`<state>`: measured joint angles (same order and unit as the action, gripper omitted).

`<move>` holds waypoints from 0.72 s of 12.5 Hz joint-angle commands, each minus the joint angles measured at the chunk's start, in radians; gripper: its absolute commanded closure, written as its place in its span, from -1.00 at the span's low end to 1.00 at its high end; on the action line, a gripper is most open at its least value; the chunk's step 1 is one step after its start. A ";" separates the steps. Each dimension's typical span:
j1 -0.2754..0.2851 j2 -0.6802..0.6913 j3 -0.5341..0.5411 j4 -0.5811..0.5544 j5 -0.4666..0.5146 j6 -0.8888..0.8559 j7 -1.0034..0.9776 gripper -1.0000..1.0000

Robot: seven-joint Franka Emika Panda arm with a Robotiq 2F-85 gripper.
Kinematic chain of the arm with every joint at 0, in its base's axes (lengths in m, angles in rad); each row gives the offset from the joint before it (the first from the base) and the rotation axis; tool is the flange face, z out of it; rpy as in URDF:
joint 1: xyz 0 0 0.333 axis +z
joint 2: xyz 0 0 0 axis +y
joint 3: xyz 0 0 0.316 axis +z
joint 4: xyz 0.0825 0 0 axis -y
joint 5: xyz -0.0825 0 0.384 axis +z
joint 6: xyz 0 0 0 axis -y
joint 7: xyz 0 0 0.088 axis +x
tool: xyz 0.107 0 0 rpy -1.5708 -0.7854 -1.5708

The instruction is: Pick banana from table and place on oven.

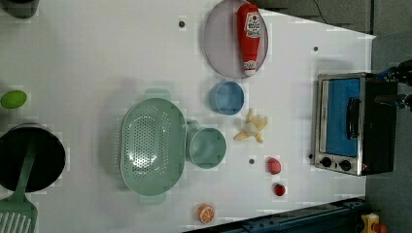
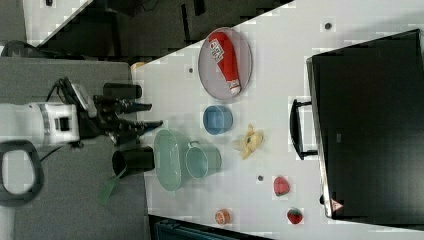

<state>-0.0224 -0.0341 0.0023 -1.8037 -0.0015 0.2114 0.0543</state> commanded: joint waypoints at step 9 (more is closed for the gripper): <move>-0.081 -0.328 0.073 -0.341 0.016 -0.048 -0.069 -1.00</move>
<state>-0.0862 -0.4341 0.0963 -2.0879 0.0067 0.1750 0.0060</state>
